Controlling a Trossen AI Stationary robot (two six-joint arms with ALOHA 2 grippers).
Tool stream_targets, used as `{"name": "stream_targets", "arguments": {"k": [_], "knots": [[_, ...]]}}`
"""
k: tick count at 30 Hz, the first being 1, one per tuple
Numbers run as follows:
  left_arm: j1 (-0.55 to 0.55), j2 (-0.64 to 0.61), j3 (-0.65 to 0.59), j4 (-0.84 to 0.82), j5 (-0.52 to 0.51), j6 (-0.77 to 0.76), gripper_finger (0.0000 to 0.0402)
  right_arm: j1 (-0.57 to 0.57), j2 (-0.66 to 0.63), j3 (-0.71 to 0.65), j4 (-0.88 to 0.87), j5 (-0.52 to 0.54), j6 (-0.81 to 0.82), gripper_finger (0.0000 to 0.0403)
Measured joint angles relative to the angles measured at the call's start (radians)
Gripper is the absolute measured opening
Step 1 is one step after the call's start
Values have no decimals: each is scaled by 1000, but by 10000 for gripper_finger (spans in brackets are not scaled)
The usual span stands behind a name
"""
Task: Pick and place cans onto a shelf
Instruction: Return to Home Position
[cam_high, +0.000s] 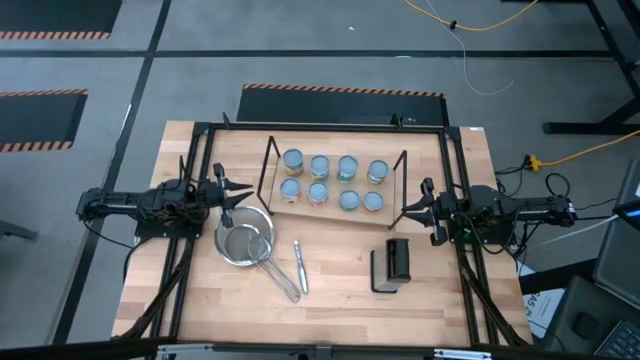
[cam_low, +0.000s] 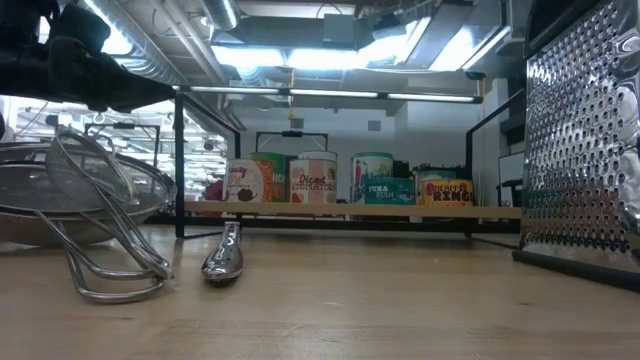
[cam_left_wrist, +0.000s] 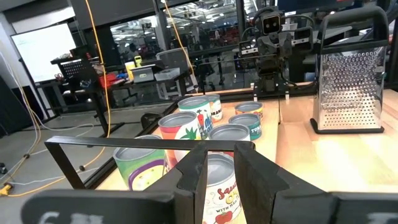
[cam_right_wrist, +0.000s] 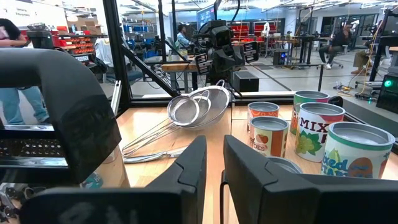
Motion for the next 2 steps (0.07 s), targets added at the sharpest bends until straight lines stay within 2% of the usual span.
{"name": "stream_targets", "arguments": {"k": [2], "knots": [[0,0,0,0,0,0,72,0,0,0,0,0,0,62]]}}
